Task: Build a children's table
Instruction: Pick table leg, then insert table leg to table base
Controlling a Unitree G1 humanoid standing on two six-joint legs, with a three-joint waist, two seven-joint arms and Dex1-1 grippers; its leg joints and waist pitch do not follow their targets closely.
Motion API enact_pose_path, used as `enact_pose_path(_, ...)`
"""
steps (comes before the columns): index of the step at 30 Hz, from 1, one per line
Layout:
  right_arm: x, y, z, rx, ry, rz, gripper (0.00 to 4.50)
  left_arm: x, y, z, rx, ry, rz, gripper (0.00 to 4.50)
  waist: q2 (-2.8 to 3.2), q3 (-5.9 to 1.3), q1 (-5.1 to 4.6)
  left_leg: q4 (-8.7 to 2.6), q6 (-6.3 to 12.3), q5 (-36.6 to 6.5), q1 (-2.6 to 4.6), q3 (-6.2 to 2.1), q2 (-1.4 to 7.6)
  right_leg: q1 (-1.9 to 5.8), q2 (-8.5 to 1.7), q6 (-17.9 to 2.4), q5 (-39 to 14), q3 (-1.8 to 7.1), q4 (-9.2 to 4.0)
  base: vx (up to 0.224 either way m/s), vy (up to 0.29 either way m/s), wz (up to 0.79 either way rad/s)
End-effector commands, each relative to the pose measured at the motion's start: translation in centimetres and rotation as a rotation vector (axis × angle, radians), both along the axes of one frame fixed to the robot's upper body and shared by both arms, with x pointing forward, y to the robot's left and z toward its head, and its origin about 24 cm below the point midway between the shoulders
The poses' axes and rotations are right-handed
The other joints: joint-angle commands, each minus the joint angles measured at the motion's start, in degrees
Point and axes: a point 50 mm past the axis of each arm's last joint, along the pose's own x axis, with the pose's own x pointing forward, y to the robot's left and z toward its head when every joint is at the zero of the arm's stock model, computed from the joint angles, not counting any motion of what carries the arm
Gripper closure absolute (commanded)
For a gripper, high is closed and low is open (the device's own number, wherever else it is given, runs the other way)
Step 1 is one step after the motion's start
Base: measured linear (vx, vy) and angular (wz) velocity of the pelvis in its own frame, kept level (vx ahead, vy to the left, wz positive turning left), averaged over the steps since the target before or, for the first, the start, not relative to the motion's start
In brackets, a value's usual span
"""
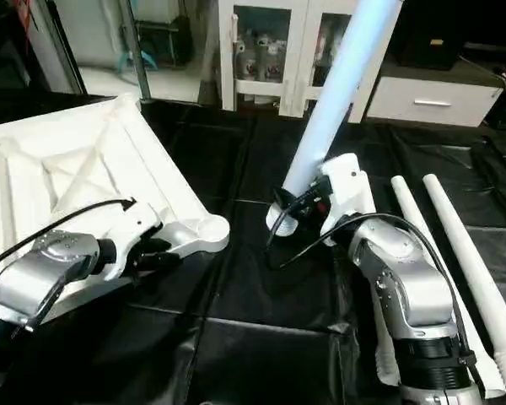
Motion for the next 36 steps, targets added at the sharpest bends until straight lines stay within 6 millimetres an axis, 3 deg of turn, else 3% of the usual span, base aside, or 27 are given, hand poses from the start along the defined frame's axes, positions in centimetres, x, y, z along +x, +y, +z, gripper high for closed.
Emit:
enact_pose_path(1, 0.4, 0.4, 0.7, 0.004, -0.014, 0.030, 2.66, -1.8, -0.6, -2.5, 0.027, 0.118, -0.054, 3.34, -0.49, -3.14, 0.11, -4.74, 1.62, -5.32, 1.29, -1.63, 4.08, 0.97, -4.13, -13.67, 3.38, 2.28, -3.60, 0.000, 0.000, 0.00)
enact_pose_path(2, 0.4, 0.5, 0.7, 0.004, -0.013, 0.038, 2.66, -2.0, -0.8, -2.5, 0.027, 0.114, -0.074, 3.42, -0.61, -3.10, 0.10, -4.65, 2.71, -4.10, 1.27, -1.49, 4.05, 0.98, -4.14, -14.00, 4.33, 2.25, -3.60, 0.000, 0.000, 0.00)
enact_pose_path(4, 0.6, 0.7, 0.9, 0.008, -0.014, 0.060, 2.66, -2.6, -1.5, -2.1, -0.013, 0.092, -0.149, 3.54, -0.73, -3.18, 0.21, -4.55, 3.18, -3.46, 1.29, -1.50, 4.13, 1.05, -4.25, -14.22, 4.69, 2.21, -3.52, 0.000, 0.000, 0.00)
enact_pose_path(5, 0.6, 0.8, 0.9, 0.014, -0.012, 0.068, 2.66, -2.7, -1.7, -1.9, -0.033, 0.077, -0.174, 3.65, -1.26, -3.12, 0.14, -4.64, 3.70, -2.92, 1.33, -1.38, 4.23, 1.01, -4.12, -14.18, 4.80, 2.15, -3.58, 0.000, 0.000, 0.00)
enact_pose_path(8, 0.5, 1.7, 1.5, 0.097, 0.013, 0.155, 2.66, -3.5, -2.8, -0.8, -0.098, 0.015, -0.282, 3.88, -1.14, -3.11, 0.56, -4.67, 4.30, -2.92, 1.38, -1.42, 4.38, 0.97, -4.28, -14.40, 4.37, 2.13, -3.38, 0.000, 0.000, 0.00)
enact_pose_path(14, -0.6, 2.7, 1.5, 0.123, 0.056, 0.317, 2.66, -4.0, -3.9, 0.1, -0.150, -0.023, -0.334, 4.44, -1.45, -2.66, 1.30, -5.07, 1.58, -6.53, 1.89, -1.08, 4.50, 0.50, -4.08, -13.59, -0.12, 2.21, -3.81, 0.000, 0.000, 0.00)
enact_pose_path(21, -1.5, 3.1, 0.2, 0.050, 0.108, 0.398, 2.66, -3.5, -3.6, 0.1, -0.131, -0.066, -0.321, 4.50, -1.82, -2.46, 1.68, -5.40, -0.71, -9.12, 1.83, -0.96, 4.52, 0.32, -4.38, -11.46, -5.27, 2.36, -4.26, 0.000, 0.000, 0.00)
enact_pose_path(22, -1.5, 3.1, 0.2, 0.048, 0.108, 0.397, 2.66, -3.5, -3.6, 0.1, -0.132, -0.067, -0.320, 4.50, -1.85, -2.47, 1.66, -5.42, -0.84, -9.25, 1.87, -0.96, 4.52, 0.27, -4.34, -11.34, -5.42, 2.33, -4.27, 0.000, 0.000, 0.00)
enact_pose_path(23, -1.5, 3.1, 0.1, 0.038, 0.111, 0.397, 2.66, -3.4, -3.6, 0.1, -0.140, -0.070, -0.312, 4.50, -2.30, -2.46, 1.53, -5.37, -0.88, -9.10, 1.80, -0.78, 4.47, 0.24, -4.39, -11.24, -5.59, 2.38, -4.31, 0.000, 0.000, 0.00)
enact_pose_path(26, -1.3, 3.0, -0.1, 0.027, 0.111, 0.387, 2.66, -3.2, -3.6, 0.1, -0.157, -0.076, -0.297, 4.50, -2.35, -2.49, 1.70, -5.23, -0.08, -7.90, 1.84, -0.52, 4.51, 0.15, -4.64, -11.27, -5.95, 2.37, -4.34, 0.000, 0.000, 0.00)
enact_pose_path(27, -1.3, 3.1, -0.1, 0.025, 0.114, 0.389, 2.66, -3.2, -3.6, 0.1, -0.160, -0.076, -0.294, 4.50, -2.68, -2.46, 1.61, -5.31, 0.01, -8.12, 1.77, -0.51, 4.54, 0.16, -4.55, -11.10, -6.36, 2.29, -4.34, 0.000, 0.000, 0.00)
enact_pose_path(33, -0.8, 3.4, -0.7, -0.005, 0.112, 0.381, 2.66, -3.3, -3.4, -0.1, -0.150, -0.075, -0.297, 4.50, -2.35, -2.43, 1.63, -5.33, -0.45, -9.26, 1.81, -0.48, 4.52, -0.04, -4.73, -10.72, -7.80, 2.34, -4.44, 0.000, 0.000, 0.00)
enact_pose_path(36, -0.7, 3.6, -1.0, -0.016, 0.117, 0.393, 2.66, -3.4, -3.4, -0.1, -0.148, -0.073, -0.301, 4.50, -2.51, -2.46, 1.53, -5.32, -0.33, -8.86, 1.70, -0.47, 4.49, 0.02, -4.65, -10.79, -7.13, 2.31, -4.37, 0.000, 0.000, 0.00)
